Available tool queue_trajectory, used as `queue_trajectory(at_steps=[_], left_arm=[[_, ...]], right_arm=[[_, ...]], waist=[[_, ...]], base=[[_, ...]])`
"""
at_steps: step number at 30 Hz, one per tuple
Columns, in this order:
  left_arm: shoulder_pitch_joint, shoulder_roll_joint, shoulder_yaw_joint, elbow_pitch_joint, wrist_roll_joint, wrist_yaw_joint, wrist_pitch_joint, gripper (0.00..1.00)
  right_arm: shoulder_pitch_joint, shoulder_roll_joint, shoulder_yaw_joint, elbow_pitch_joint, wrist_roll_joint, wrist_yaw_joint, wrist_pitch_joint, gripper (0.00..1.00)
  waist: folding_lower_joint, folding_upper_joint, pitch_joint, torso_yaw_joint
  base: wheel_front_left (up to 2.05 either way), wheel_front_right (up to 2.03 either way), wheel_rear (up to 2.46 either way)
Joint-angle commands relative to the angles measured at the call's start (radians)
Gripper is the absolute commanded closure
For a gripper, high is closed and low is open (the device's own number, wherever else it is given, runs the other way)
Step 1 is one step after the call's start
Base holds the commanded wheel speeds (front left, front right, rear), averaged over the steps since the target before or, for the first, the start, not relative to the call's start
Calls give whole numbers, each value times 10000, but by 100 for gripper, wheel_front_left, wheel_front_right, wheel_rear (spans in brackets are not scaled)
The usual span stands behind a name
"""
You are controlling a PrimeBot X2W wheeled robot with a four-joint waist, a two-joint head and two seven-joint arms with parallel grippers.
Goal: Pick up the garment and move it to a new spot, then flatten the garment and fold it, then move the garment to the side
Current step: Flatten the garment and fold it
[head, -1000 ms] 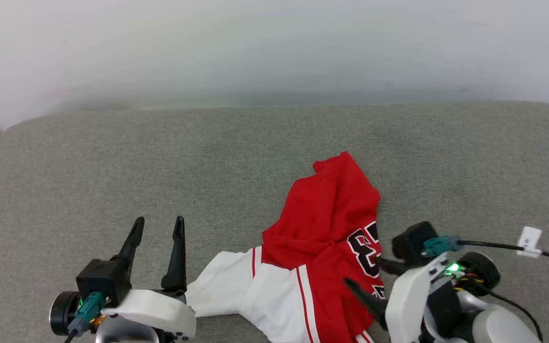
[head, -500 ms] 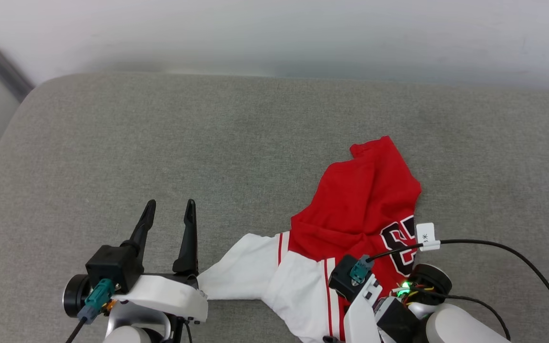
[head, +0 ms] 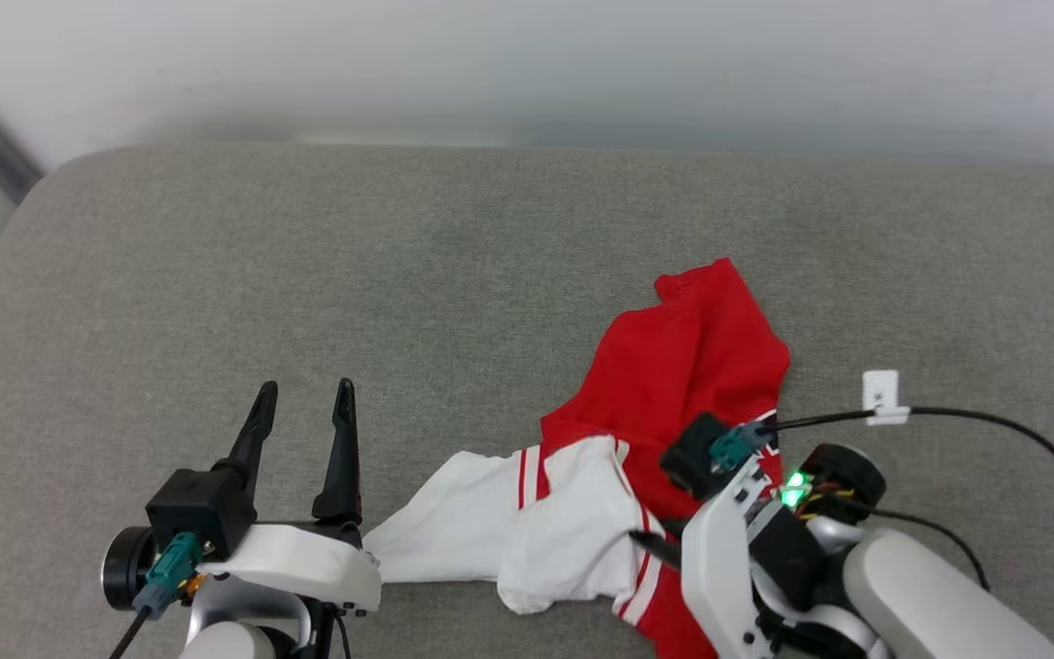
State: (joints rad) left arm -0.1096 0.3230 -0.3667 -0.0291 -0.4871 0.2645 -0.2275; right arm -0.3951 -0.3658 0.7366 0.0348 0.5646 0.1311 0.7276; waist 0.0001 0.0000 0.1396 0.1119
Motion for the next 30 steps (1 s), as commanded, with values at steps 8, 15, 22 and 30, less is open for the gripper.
queue_trajectory(at_steps=[8, 15, 22, 30], left_arm=[[151, 178, -45, -250, 23, 152, 256, 0], [113, 250, -152, -313, 34, 166, 390, 0], [114, 306, -171, -340, 19, 177, 429, 0], [262, 333, -212, -290, -68, 238, 516, 0]], right_arm=[[1498, 1010, -4686, 746, -272, -5, -1276, 100], [2851, 2101, -7014, 2208, -591, -5, -1751, 19], [3197, 2673, -7237, 2096, -764, -5, -3094, 0], [3860, 2369, -6893, 522, -1073, -5, -3215, 0]], waist=[[-1, 0, -230, -908], [-1, 0, -83, -1115], [-1, 0, -41, -1192], [-1, 0, -398, -1244]], base=[[0, 0, 0], [0, 0, 0], [0, 0, 0], [0, 0, 0]])
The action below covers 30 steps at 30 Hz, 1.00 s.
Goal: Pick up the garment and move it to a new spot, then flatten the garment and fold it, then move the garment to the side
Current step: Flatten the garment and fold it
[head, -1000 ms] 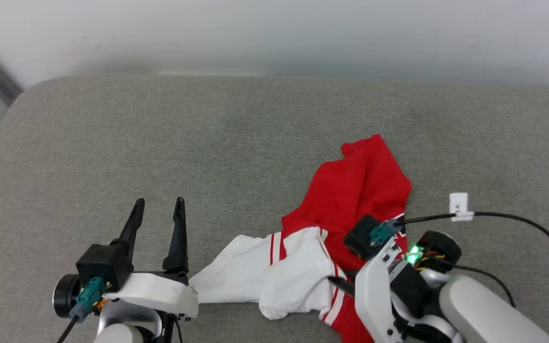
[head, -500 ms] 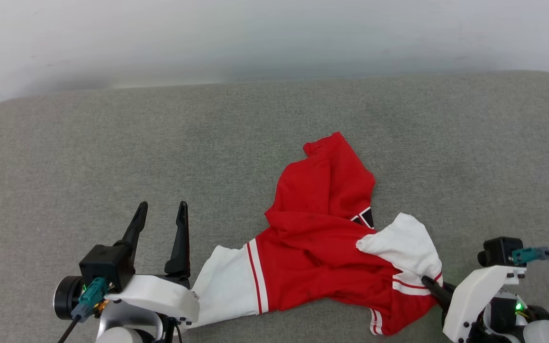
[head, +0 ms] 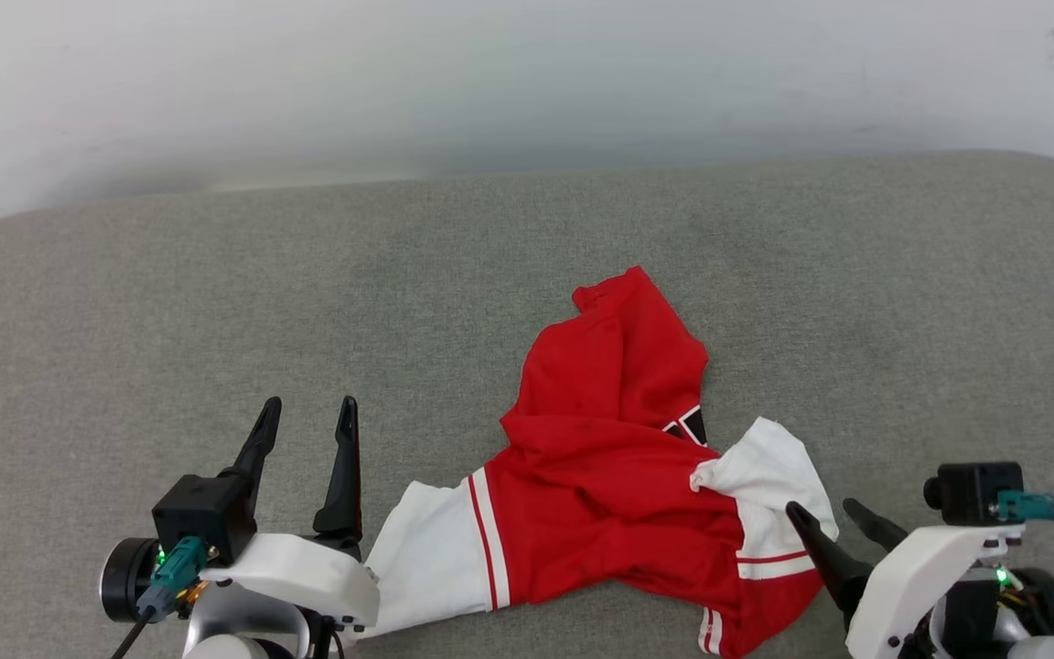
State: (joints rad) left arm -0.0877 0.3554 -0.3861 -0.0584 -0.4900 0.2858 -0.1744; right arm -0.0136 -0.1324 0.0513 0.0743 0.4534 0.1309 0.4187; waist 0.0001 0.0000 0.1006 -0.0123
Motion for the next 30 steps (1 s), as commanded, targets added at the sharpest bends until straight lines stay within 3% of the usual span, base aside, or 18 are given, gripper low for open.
queue_trajectory(at_steps=[1, 3, 6, 12, 14, 22, 23, 24, 25, 26, 30], left_arm=[[91, 16, -34, 3, -55, 36, 1, 0], [109, 17, -43, -8, -44, 44, 9, 0], [39, -51, -154, -33, -16, 12, 35, 0], [-227, -122, -300, 28, -5, -103, 20, 0], [-309, -180, -378, 54, -3, -179, -23, 0], [-574, -245, -378, 270, -36, -241, -201, 0], [-584, -268, -375, 284, -39, -226, -237, 0], [-606, -261, -346, 315, -57, -226, -240, 0], [-626, -241, -317, 355, -59, -231, -257, 0], [-621, -254, -312, 383, -57, -204, -277, 0], [-514, -199, -255, 415, -37, -134, -328, 0]], right_arm=[[10, -220, 176, -349, -128, -3, 372, 0], [-91, -376, 314, -547, -210, -3, 660, 0], [-709, -1052, 1092, -978, -347, -3, 1947, 0], [-1610, -1697, 2134, -723, -150, -3, 3006, 0], [-1959, -1983, 2415, -475, -226, -6, 3163, 0], [-2584, -2135, 2835, 510, -178, -3, 3218, 0], [-2636, -2132, 2830, 558, -187, -3, 3141, 53], [-2690, -2111, 2812, 582, -161, -3, 3070, 79], [-2750, -2122, 2785, 571, -182, -3, 2965, 95], [-2777, -2091, 2719, 531, -127, -3, 2874, 100], [-2721, -1985, 2286, 241, 56, -3, 2561, 100]], waist=[[-1, 0, -97, -6], [-1, 0, -116, -4], [-1, 0, -112, 125], [-1, 0, 102, 517], [-1, 0, 254, 728], [-1, 0, 711, 1023], [-1, 0, 738, 1001], [-1, 0, 754, 969], [-1, 0, 755, 923], [-1, 0, 740, 867], [-1, 0, 594, 546]], base=[[0, 0, 0], [0, 0, 0], [0, 0, 0], [0, 0, 0], [0, 0, 0], [0, 0, 0], [0, 0, 0], [0, 0, 0], [0, 0, 0], [0, 0, 0], [0, 0, 0]])
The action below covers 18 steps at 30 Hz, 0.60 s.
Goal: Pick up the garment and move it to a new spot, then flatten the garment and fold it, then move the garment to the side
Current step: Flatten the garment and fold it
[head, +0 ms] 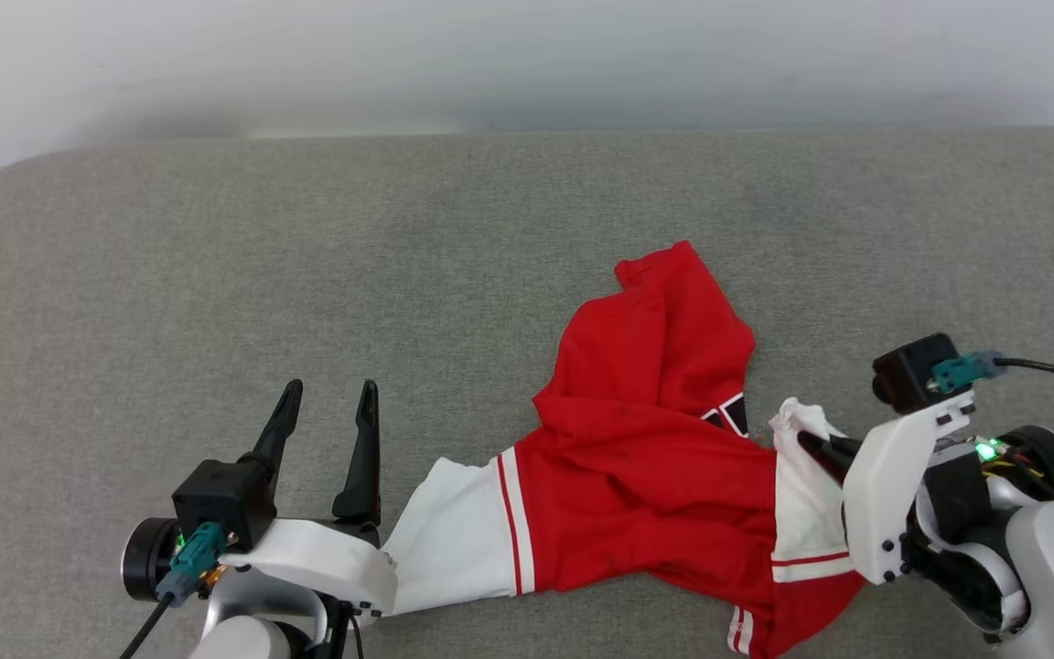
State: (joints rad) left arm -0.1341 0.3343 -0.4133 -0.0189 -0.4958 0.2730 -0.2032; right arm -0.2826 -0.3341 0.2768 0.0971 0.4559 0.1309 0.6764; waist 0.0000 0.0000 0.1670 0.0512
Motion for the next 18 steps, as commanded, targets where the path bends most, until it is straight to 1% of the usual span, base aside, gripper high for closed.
queue_trajectory(at_steps=[1, 3, 5, 6, 7, 9, 11, 13, 14, 16, 17, 18], left_arm=[[-26, 28, 20, 20, 26, 9, -43, 0], [22, 31, -1, -6, 32, 41, -32, 0], [67, 50, -12, -26, 39, 70, -26, 0], [99, 58, -8, -49, 23, 81, -18, 0], [124, 81, 0, -71, -10, 86, 4, 0], [153, 100, -5, -101, -34, 95, 27, 0], [188, 136, -4, -134, -34, 105, 27, 0], [189, 177, -21, -156, 7, 136, 54, 0], [183, 153, -27, -188, -41, 114, 68, 0], [167, 195, -32, -192, -34, 122, 100, 0], [164, 209, -26, -194, -41, 133, 111, 0], [162, 216, -23, -197, -51, 138, 114, 0]], right_arm=[[84, 62, -150, -99, 61, -3, -99, 100], [340, 84, -616, -292, 82, -5, -196, 100], [639, 181, -1310, -466, 56, -3, -327, 100], [831, 268, -1739, -502, 64, -5, -373, 100], [1209, 449, -2633, -472, 28, -3, -481, 100], [1611, 727, -3467, -337, 51, -3, -601, 100], [1946, 912, -4165, -65, -19, -3, -762, 100], [2154, 1169, -4672, 424, 230, -3, -1012, 100], [2232, 1151, -4847, 694, 164, -3, -1205, 100], [2244, 1365, -5044, 1345, 325, -3, -1517, 100], [2175, 1387, -5049, 1639, 347, -2, -1722, 87], [2106, 1396, -5051, 1956, 374, -3, -1907, 34]], waist=[[0, 0, -121, -167], [0, 0, -205, -317], [0, 0, -293, -458], [0, 0, -320, -523], [0, 0, -363, -633], [0, 0, -381, -713], [0, 0, -379, -778], [0, 0, -369, -835], [0, 0, -362, -851], [0, 0, -352, -887], [0, 0, -345, -907], [0, 0, -344, -921]], base=[[0, 0, 0], [0, 0, 0], [0, 0, 0], [0, 0, 0], [0, 0, 0], [0, 0, 0], [0, 0, 0], [0, 0, 0], [0, 0, 0], [0, 0, 0], [0, 0, 0], [0, 0, 0]])
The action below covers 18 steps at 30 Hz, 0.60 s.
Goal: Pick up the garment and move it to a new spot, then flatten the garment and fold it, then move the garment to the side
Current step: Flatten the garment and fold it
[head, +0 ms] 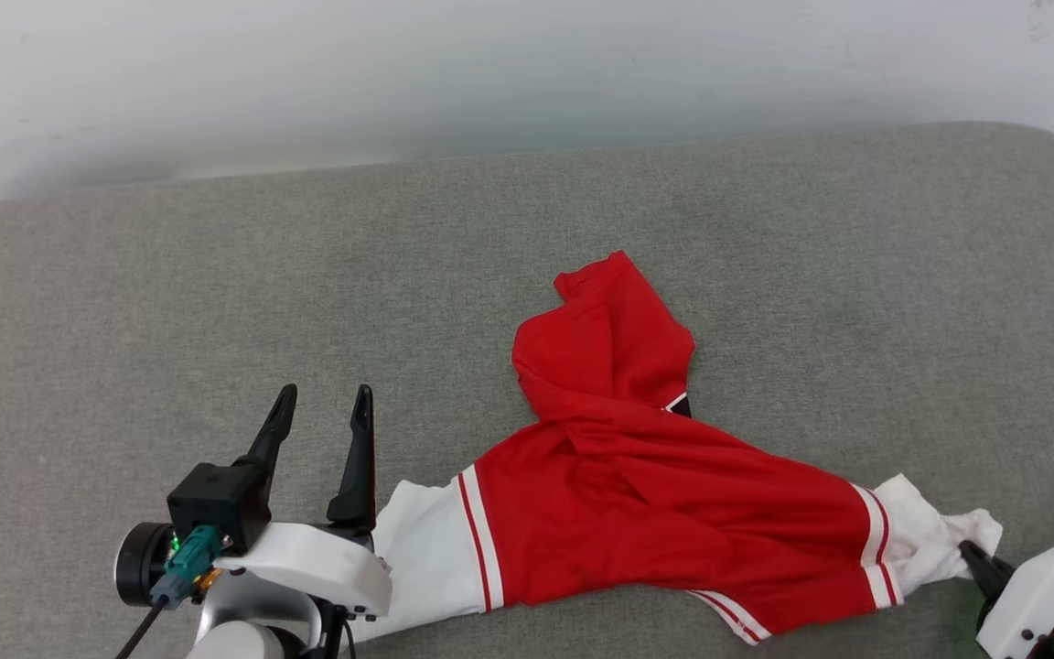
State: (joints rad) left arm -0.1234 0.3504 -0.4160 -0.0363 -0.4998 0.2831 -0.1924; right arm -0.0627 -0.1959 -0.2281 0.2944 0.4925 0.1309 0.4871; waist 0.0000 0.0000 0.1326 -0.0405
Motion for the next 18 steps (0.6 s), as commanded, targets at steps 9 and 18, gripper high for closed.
queue_trajectory(at_steps=[9, 18], left_arm=[[205, 66, -24, 6, -50, 140, 22, 0], [687, 83, 37, 81, -302, 225, 36, 0]], right_arm=[[-351, -237, 443, 859, 374, -3, -1882, 0], [46, -55, 719, -564, -610, -2, -3810, 0]], waist=[[0, 0, -149, 14], [0, 0, -664, -20]], base=[[0, 0, 0], [0, 0, 0]])
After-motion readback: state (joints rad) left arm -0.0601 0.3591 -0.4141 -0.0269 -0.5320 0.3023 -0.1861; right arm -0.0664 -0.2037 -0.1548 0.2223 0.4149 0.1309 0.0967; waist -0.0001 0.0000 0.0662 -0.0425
